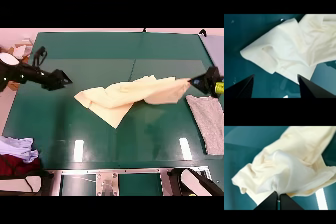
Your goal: Fold the shirts.
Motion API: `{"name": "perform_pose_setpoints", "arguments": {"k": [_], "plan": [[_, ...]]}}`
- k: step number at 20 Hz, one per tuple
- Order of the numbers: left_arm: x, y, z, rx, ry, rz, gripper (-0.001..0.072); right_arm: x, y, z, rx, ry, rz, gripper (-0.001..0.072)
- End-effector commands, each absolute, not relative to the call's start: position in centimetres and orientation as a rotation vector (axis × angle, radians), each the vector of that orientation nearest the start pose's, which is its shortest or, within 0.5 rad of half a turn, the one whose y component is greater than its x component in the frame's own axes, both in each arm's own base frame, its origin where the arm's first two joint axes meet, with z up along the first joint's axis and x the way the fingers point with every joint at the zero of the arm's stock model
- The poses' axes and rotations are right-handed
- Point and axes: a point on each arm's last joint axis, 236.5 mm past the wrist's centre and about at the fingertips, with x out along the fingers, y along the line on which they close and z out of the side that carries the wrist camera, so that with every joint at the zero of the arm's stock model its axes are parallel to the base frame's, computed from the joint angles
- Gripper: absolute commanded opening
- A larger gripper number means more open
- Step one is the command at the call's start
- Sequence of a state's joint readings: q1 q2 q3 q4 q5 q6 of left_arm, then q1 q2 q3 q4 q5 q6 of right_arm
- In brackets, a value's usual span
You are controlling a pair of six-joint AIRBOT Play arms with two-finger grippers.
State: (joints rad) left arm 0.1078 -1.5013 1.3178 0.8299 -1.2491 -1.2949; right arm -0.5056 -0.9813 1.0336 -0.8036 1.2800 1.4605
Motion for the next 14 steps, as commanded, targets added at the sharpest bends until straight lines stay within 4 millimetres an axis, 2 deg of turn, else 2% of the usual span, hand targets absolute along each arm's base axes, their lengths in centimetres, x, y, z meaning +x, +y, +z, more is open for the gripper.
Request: {"name": "perform_pose_setpoints", "arguments": {"k": [1,3,5,7,10,12,14], "plan": [[38.4,-11.8,-0.9,-0.635,1.412,-0.491,0.0622,33.0,-3.9,5.4,0.830,1.060,-0.009,0.0018],[36.4,-13.1,-2.2,-0.734,1.470,-0.508,0.0621,32.5,-3.7,2.7,0.866,1.112,-0.020,0.0018],[36.3,-14.4,-3.7,-0.762,1.453,-0.491,0.0621,32.2,-3.5,1.4,0.860,1.144,-0.005,0.0017],[37.2,-16.1,-5.3,-0.702,1.397,-0.464,0.0621,32.4,-3.5,1.3,0.867,1.141,-0.006,0.0017],[39.9,-18.6,-6.5,-0.623,1.275,-0.421,0.0620,32.9,-3.1,1.8,0.885,1.117,0.017,0.0018],[40.1,-19.3,-7.9,-0.611,1.277,-0.407,0.0620,33.0,-3.0,2.0,0.886,1.112,0.024,0.0018],[40.2,-19.1,-9.4,-0.614,1.298,-0.387,0.0620,33.0,-3.0,2.0,0.881,1.111,0.028,0.0018]]}}
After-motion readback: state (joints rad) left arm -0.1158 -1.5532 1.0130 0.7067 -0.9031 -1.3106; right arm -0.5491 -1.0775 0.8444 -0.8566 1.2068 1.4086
